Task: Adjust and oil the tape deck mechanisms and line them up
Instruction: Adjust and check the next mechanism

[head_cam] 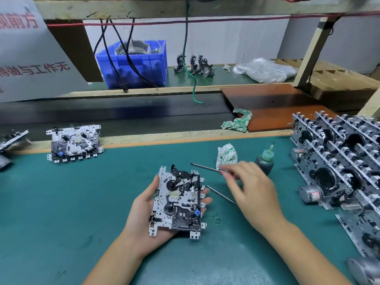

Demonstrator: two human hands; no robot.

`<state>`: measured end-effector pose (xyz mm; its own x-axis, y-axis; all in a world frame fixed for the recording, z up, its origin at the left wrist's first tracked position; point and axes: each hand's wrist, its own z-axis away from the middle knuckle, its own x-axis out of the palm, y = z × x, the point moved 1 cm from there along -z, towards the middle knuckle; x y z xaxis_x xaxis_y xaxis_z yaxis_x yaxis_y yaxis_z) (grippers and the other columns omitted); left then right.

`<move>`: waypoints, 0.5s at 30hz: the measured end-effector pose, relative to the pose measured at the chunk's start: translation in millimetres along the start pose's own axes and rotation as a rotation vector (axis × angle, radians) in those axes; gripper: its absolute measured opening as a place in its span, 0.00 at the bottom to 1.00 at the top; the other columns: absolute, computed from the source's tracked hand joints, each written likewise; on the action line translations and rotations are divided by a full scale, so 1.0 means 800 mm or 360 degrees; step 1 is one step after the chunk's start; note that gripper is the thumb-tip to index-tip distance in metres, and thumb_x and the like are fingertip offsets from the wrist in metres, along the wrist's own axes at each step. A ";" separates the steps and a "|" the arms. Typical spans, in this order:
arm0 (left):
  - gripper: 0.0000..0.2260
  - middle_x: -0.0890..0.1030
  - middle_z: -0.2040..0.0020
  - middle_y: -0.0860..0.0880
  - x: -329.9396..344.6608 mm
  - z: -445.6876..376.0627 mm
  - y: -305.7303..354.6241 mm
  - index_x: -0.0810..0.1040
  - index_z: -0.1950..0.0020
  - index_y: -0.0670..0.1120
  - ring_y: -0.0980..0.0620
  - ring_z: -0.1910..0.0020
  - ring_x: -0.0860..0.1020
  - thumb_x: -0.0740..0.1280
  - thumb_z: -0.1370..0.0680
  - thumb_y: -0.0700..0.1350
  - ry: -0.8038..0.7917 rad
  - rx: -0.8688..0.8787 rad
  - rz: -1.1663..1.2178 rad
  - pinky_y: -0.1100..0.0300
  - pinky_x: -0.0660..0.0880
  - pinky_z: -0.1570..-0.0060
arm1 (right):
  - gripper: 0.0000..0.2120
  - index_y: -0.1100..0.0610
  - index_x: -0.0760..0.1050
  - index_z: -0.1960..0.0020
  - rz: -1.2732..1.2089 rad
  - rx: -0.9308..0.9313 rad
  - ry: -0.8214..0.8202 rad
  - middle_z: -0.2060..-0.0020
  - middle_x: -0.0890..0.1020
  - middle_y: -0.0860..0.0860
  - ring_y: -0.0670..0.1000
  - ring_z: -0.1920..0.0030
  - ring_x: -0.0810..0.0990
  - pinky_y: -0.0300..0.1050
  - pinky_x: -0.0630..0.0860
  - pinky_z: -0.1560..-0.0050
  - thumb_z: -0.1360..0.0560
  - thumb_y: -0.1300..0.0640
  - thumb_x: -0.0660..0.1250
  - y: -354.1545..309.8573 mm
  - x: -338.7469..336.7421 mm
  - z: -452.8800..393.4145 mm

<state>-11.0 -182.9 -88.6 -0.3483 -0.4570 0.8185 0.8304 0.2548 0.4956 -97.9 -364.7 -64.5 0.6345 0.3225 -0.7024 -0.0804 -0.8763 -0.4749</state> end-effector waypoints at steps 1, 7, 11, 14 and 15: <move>0.30 0.71 0.33 0.31 -0.002 -0.001 -0.001 0.75 0.36 0.35 0.32 0.35 0.72 0.57 0.23 0.58 -0.0001 0.0001 -0.0013 0.39 0.67 0.35 | 0.07 0.54 0.79 0.48 -0.0120 0.0079 0.0252 0.59 0.77 0.46 0.51 0.56 0.74 0.45 0.71 0.55 0.25 0.57 0.66 0.001 -0.007 -0.003; 0.29 0.70 0.32 0.32 -0.009 -0.004 -0.004 0.74 0.36 0.34 0.33 0.33 0.70 0.55 0.22 0.58 -0.0018 0.0004 -0.0001 0.38 0.65 0.33 | 0.37 0.55 0.63 0.34 -0.0367 0.0792 0.0608 0.43 0.67 0.49 0.53 0.39 0.67 0.52 0.65 0.37 0.37 0.66 0.76 0.035 -0.026 -0.015; 0.30 0.70 0.32 0.32 -0.009 -0.005 -0.004 0.74 0.35 0.34 0.34 0.33 0.70 0.54 0.21 0.58 -0.0012 -0.0001 -0.0009 0.39 0.66 0.34 | 0.22 0.54 0.63 0.44 -0.0557 0.1125 0.0096 0.42 0.76 0.55 0.52 0.48 0.71 0.37 0.61 0.57 0.30 0.62 0.73 0.054 -0.009 -0.014; 0.30 0.70 0.32 0.32 -0.008 -0.005 -0.004 0.74 0.35 0.34 0.34 0.33 0.70 0.55 0.22 0.58 -0.0010 -0.0001 -0.0020 0.39 0.66 0.34 | 0.16 0.48 0.66 0.48 -0.0637 0.0760 0.0081 0.51 0.79 0.46 0.45 0.53 0.76 0.32 0.65 0.61 0.27 0.59 0.71 0.041 -0.009 -0.015; 0.30 0.70 0.32 0.31 -0.007 -0.004 -0.004 0.74 0.35 0.34 0.33 0.33 0.70 0.56 0.22 0.58 -0.0012 0.0002 -0.0019 0.38 0.66 0.34 | 0.14 0.44 0.67 0.47 -0.0738 0.0613 0.0042 0.52 0.79 0.41 0.41 0.52 0.77 0.28 0.67 0.58 0.26 0.57 0.70 0.031 -0.011 -0.016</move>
<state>-9.9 -183.9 -96.0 -0.3612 -0.4535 0.8148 0.8258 0.2503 0.5054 -95.4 -393.9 -63.0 0.6887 0.6265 -0.3650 -0.0603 -0.4522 -0.8899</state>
